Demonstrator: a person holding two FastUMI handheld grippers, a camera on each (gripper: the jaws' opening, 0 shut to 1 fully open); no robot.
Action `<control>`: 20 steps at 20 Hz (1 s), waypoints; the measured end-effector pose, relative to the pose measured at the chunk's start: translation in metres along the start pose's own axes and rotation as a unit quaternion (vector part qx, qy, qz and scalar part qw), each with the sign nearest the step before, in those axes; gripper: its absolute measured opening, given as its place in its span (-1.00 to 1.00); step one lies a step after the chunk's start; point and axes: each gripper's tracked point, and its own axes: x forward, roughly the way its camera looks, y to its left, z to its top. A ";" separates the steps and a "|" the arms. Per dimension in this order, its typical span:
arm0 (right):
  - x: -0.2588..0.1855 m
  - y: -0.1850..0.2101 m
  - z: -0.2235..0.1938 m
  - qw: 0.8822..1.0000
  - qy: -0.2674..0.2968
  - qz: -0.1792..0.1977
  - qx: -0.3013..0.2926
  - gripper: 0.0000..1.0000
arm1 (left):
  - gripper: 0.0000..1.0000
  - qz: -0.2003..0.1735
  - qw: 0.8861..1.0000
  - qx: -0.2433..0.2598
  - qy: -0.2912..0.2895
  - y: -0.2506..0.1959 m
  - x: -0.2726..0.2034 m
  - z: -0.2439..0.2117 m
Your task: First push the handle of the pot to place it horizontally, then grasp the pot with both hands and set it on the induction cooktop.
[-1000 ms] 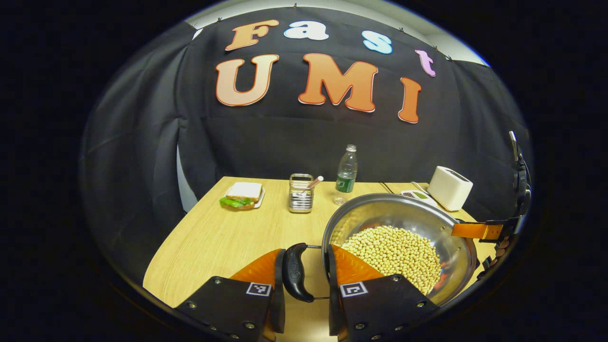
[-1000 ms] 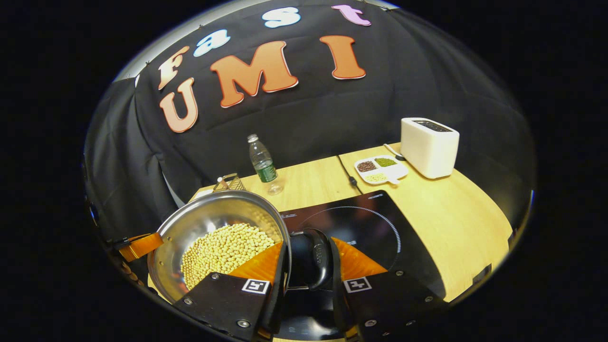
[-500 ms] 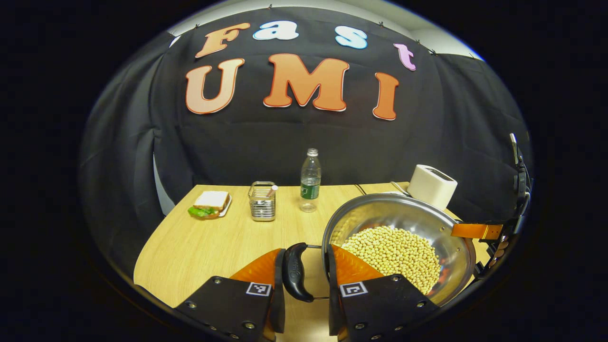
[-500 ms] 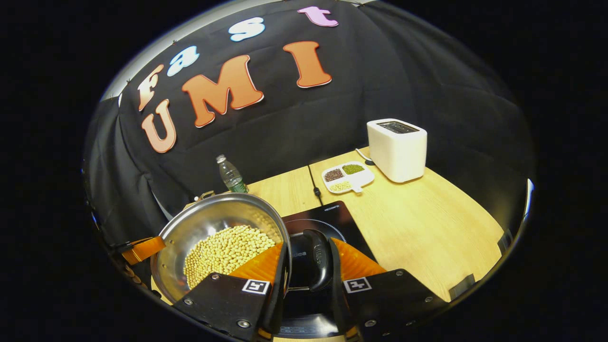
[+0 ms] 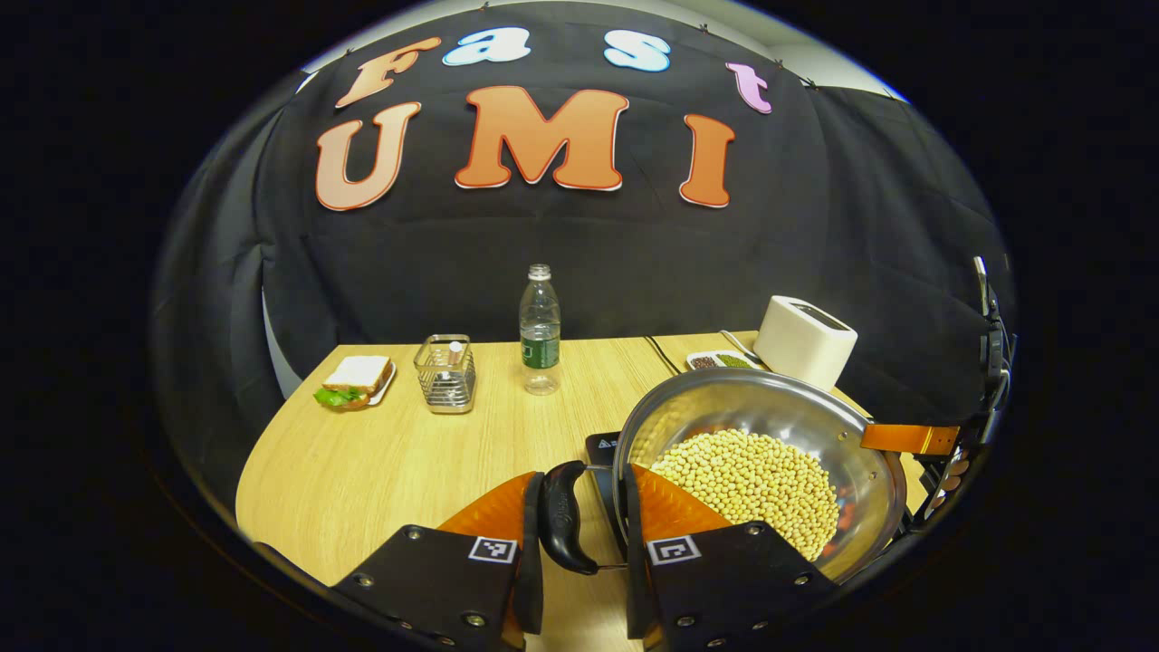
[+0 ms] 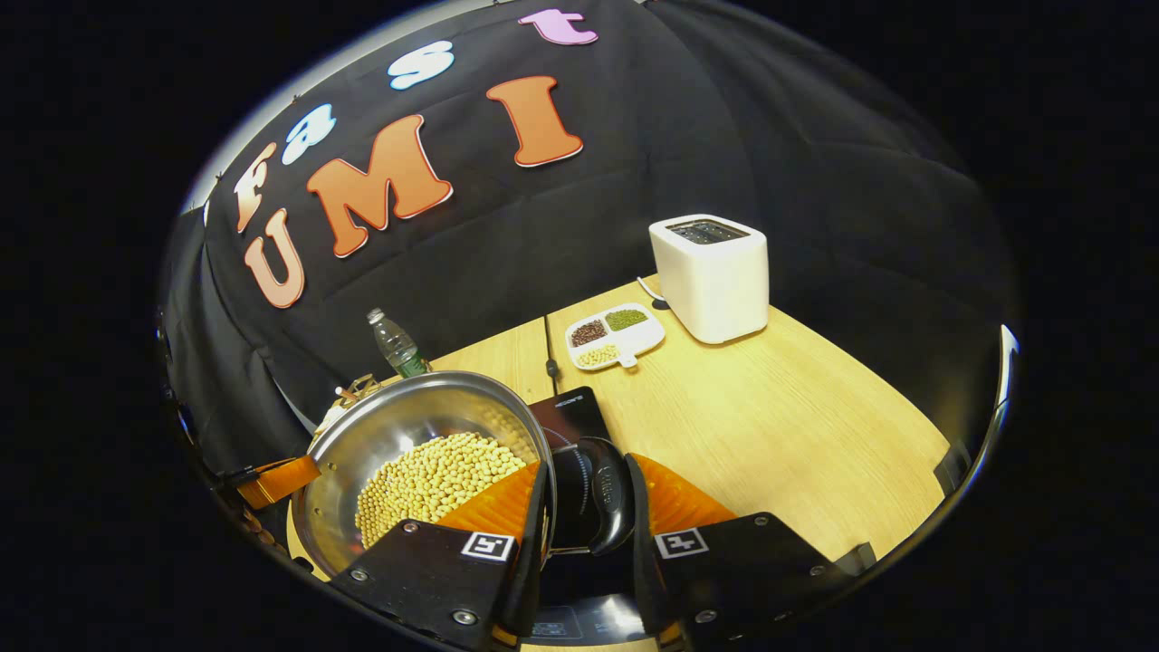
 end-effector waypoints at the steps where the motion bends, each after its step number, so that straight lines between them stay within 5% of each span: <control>1: 0.003 -0.007 0.000 1.000 0.001 -0.002 0.004 -0.15 | -0.26 -0.002 1.000 0.001 0.002 -0.005 0.004 -0.001; 15: 0.022 -0.062 -0.002 0.999 0.016 -0.023 0.027 -0.13 | -0.24 -0.031 0.999 0.009 0.029 -0.055 0.055 -0.020; 20: 0.016 -0.056 0.005 1.000 0.005 -0.010 0.009 0.07 | -0.07 -0.026 0.998 -0.002 0.048 -0.055 0.052 -0.030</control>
